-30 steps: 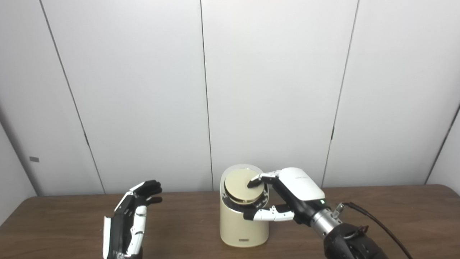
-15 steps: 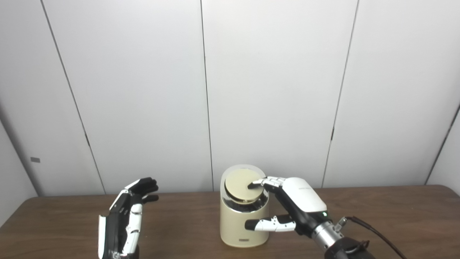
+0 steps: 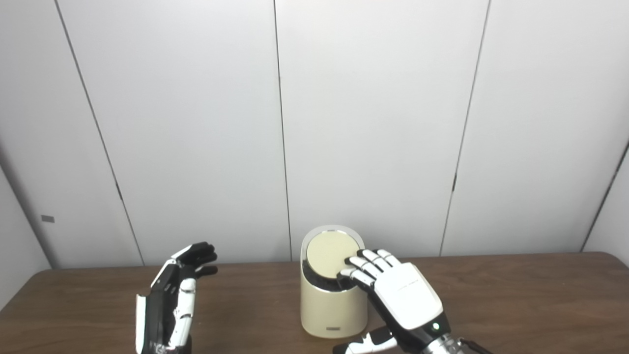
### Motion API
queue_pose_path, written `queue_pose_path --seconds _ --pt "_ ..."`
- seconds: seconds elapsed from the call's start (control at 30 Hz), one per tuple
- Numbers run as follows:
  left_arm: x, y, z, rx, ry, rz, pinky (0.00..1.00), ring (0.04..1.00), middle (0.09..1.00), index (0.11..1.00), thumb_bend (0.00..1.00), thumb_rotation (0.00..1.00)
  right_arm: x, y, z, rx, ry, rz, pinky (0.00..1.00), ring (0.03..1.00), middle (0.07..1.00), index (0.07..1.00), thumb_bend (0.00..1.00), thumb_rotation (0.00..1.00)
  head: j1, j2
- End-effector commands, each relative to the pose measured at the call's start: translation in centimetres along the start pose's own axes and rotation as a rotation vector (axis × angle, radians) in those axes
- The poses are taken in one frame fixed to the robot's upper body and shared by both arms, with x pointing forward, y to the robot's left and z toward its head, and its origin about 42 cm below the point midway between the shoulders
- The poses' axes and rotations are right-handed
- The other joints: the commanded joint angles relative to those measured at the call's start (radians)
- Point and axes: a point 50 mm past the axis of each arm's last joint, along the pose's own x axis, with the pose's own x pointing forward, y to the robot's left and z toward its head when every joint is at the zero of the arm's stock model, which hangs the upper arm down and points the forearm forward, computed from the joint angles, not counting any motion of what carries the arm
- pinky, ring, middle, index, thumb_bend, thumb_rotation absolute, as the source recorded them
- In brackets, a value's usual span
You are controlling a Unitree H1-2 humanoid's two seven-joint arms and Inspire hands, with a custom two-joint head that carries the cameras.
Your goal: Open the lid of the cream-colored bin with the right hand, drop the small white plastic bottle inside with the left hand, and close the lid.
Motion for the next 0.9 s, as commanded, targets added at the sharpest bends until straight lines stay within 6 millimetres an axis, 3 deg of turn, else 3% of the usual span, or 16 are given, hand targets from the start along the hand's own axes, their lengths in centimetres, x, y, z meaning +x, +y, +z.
queue_pose_path --seconds 0.0,0.47,0.87 --pt "1.47 -0.74 1.41 -0.005 -0.080 -0.011 0.64 0.706 0.716 0.702 0.22 0.64 -0.98 1.13 -0.17 -0.037 -0.031 0.070 0.97 0.980 0.918 0.683 0.84 0.76 -0.001 -0.001" --pt "1.64 -0.74 1.33 -0.014 -0.081 -0.006 0.64 0.704 0.713 0.701 0.24 0.63 -1.17 1.05 -0.13 -0.032 -0.009 0.076 1.00 1.000 0.952 0.666 0.86 0.76 -0.004 -0.007" --pt "1.66 -0.66 1.23 -0.008 -0.086 -0.008 0.63 0.703 0.712 0.701 0.22 0.63 -1.40 0.65 -0.50 0.088 0.022 0.014 0.94 0.984 0.927 0.784 0.85 0.71 0.000 -0.012"
